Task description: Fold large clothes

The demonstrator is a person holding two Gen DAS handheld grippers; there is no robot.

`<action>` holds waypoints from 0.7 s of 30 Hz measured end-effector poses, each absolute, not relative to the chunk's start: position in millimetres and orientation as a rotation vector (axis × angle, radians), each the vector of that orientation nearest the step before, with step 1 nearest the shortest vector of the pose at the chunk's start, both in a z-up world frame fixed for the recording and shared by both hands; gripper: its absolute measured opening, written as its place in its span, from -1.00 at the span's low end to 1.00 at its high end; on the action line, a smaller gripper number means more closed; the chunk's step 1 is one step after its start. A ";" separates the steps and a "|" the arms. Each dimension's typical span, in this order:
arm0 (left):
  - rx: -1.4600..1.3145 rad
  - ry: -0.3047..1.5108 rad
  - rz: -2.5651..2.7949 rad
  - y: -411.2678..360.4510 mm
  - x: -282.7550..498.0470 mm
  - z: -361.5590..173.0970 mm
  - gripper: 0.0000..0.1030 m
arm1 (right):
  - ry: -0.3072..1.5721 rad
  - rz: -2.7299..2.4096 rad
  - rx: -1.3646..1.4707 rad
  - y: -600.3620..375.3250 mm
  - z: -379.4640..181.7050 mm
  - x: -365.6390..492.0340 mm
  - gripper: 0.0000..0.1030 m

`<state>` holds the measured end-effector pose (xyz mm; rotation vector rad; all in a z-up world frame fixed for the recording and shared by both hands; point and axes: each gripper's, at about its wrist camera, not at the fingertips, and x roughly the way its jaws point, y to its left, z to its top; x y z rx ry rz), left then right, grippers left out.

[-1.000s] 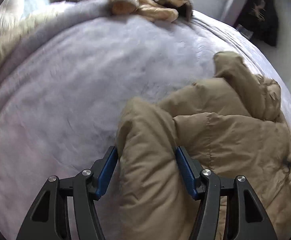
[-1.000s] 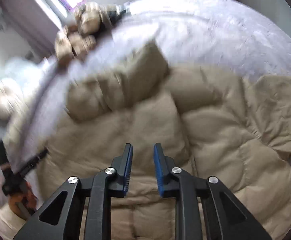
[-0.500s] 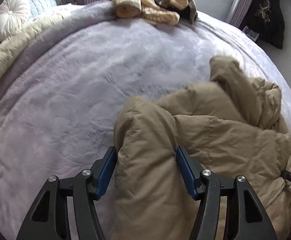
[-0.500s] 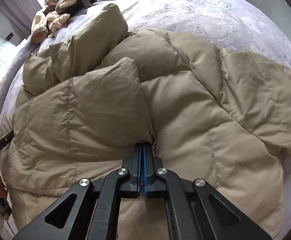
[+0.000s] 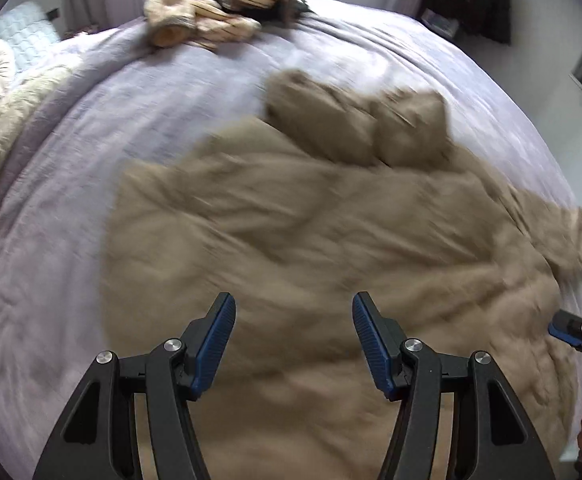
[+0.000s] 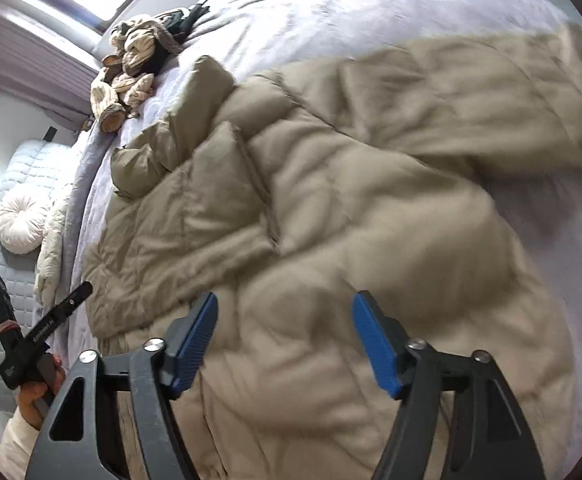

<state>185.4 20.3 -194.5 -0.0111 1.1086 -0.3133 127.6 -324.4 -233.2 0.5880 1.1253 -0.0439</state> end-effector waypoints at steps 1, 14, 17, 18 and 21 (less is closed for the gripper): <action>-0.009 1.119 -0.328 10.8 179.4 -195.7 0.22 | 1.129 -0.048 0.603 -330.7 -232.9 119.6 0.55; 0.107 1.146 -0.349 -102.9 134.6 -197.3 1.00 | 1.050 -0.112 0.733 -428.7 -226.9 53.2 1.00; 0.122 1.189 -0.371 -122.9 134.9 -201.9 1.00 | 0.985 -0.110 0.779 -454.6 -226.1 47.1 1.00; 0.133 1.204 -0.381 -129.7 135.8 -204.5 1.00 | 0.970 -0.110 0.794 -461.1 -225.3 46.2 1.00; 0.154 1.193 -0.370 -145.5 132.5 -202.1 1.00 | 0.896 -0.139 0.862 -491.7 -223.8 41.8 1.00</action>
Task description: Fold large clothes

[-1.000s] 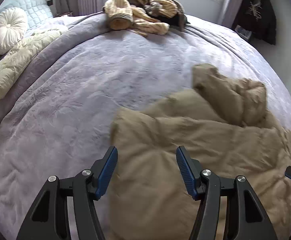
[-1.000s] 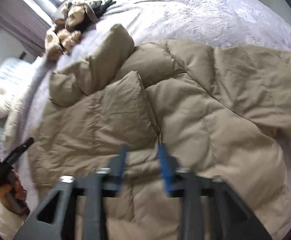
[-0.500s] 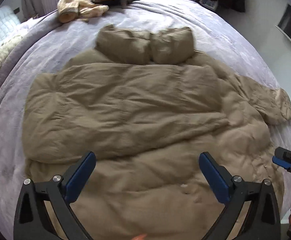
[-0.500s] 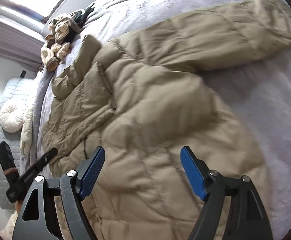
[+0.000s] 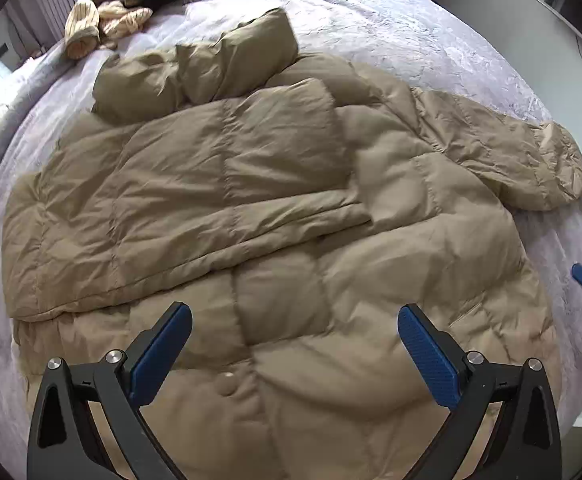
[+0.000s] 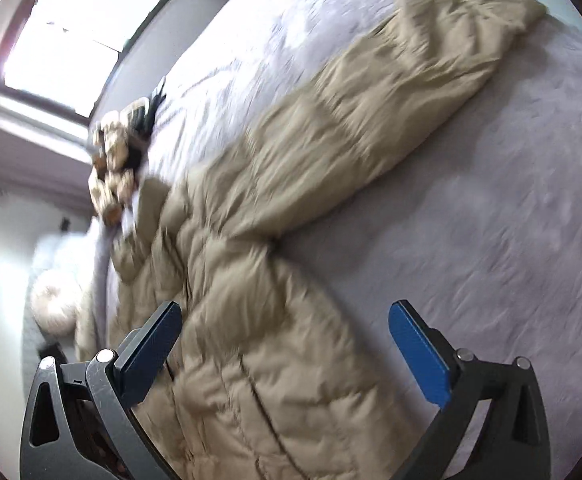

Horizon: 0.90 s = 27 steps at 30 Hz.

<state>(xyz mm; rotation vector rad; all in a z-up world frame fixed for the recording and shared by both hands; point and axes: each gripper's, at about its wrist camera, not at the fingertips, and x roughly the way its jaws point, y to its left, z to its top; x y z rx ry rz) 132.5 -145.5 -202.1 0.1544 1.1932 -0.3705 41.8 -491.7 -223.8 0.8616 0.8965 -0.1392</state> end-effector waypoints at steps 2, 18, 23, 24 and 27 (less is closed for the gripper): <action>0.154 1.186 -0.375 -154.4 131.4 -198.7 1.00 | 0.870 -0.189 0.889 -511.5 -222.9 39.8 1.00; 0.110 1.190 -0.362 -194.0 140.6 -196.2 1.00 | 0.483 -0.176 1.521 -688.6 -279.1 73.9 1.00; 0.112 1.185 -0.355 -195.1 143.2 -195.5 1.00 | 0.463 -0.143 1.558 -692.4 -284.4 100.6 0.88; 0.113 1.182 -0.356 -194.3 143.4 -195.2 1.00 | 0.463 -0.134 1.572 -690.8 -285.4 104.5 0.57; 0.117 1.170 -0.350 -188.9 145.3 -192.2 1.00 | 0.474 -0.091 1.655 -690.5 -294.8 109.5 -0.52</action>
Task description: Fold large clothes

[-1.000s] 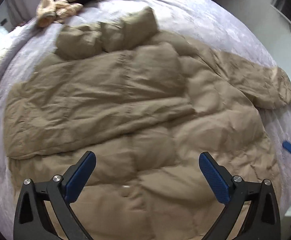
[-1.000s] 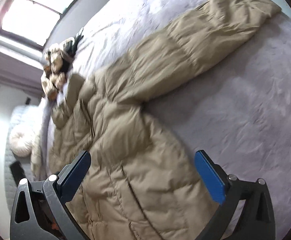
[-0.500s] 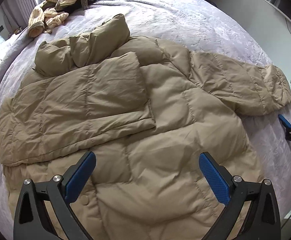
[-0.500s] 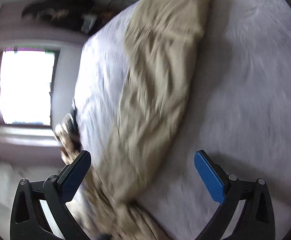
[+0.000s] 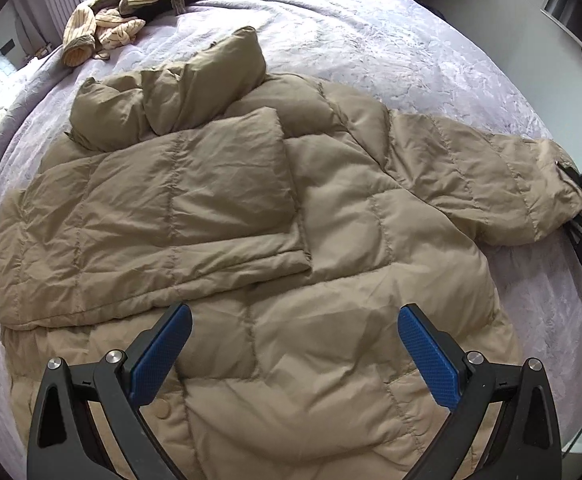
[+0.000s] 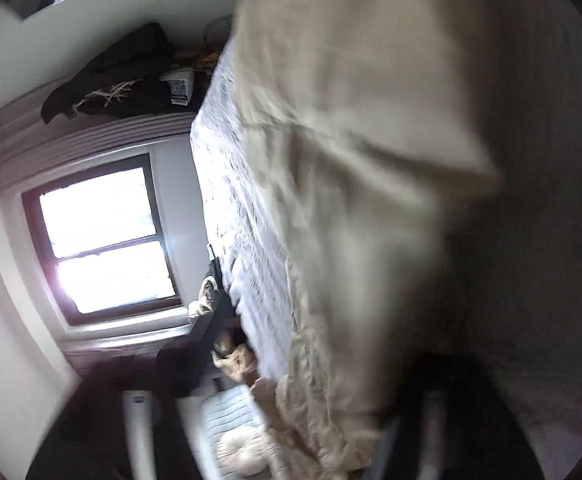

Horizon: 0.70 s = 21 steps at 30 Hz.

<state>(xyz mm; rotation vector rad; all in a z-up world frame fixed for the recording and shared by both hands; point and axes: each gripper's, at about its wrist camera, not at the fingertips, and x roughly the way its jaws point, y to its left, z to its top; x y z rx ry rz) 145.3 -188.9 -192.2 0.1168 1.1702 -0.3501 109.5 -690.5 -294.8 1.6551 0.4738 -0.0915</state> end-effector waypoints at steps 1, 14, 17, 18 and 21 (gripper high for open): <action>0.115 1.166 -0.344 -185.7 146.7 -190.8 1.00 | 0.466 -0.081 1.680 -688.6 -297.4 110.4 -0.72; 0.059 1.105 -0.256 -113.7 165.9 -176.1 1.00 | 0.478 0.333 1.354 -600.6 -187.7 173.7 -0.77; 0.038 1.083 -0.226 -89.6 169.8 -171.2 1.00 | 0.559 0.423 1.191 -544.1 -158.7 199.7 -0.76; 0.034 1.077 -0.218 -84.2 170.3 -170.1 1.00 | 0.591 0.442 1.132 -524.7 -151.1 206.7 -0.76; 0.010 1.062 -0.179 -58.1 172.8 -168.2 1.00 | 0.704 0.469 0.877 -451.9 -134.3 225.0 -0.76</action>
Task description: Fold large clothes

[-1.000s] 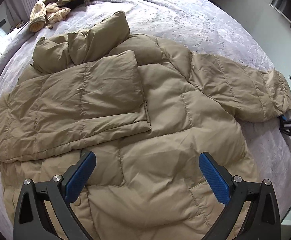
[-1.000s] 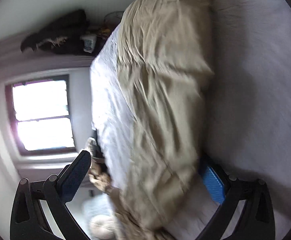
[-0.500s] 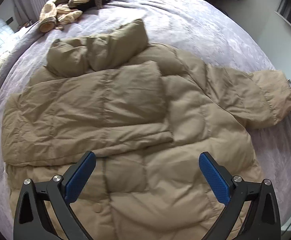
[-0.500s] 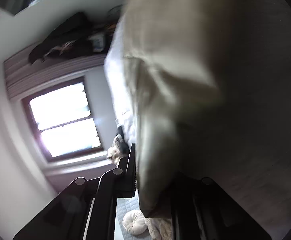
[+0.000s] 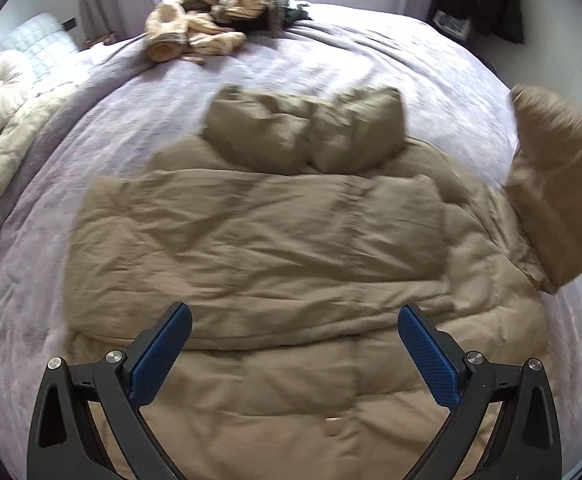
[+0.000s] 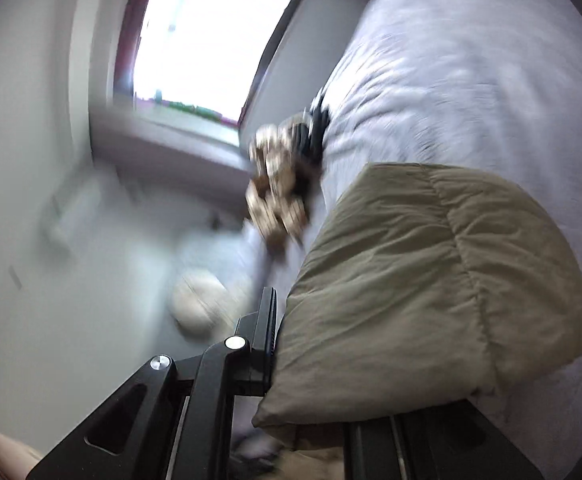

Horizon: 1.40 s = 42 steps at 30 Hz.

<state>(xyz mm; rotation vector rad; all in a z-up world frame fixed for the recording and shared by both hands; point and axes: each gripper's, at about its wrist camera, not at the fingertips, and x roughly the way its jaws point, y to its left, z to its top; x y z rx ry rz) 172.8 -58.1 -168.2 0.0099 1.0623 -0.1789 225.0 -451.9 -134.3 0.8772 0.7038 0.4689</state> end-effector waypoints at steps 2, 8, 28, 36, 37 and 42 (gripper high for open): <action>-0.010 1.060 -0.153 -39.9 174.2 -168.6 1.00 | 0.778 0.476 0.748 -404.5 -137.3 233.2 -0.76; -0.048 1.077 -0.108 3.3 173.9 -179.4 1.00 | 1.024 0.422 0.540 -302.7 -212.5 246.6 -0.76; -0.127 1.094 -0.138 37.7 186.3 -186.1 1.00 | 0.975 0.071 0.784 -349.5 -234.0 236.5 -0.32; -0.185 1.077 -0.117 87.9 191.4 -181.9 1.00 | 0.940 0.303 0.548 -272.5 -202.1 248.2 -0.85; -0.194 1.073 -0.116 93.2 191.7 -180.6 1.00 | 0.960 0.344 0.474 -252.8 -200.5 246.3 -0.85; -0.270 1.057 -0.159 107.1 194.4 -174.6 1.00 | 1.069 0.435 0.258 -181.9 -217.0 234.4 -0.78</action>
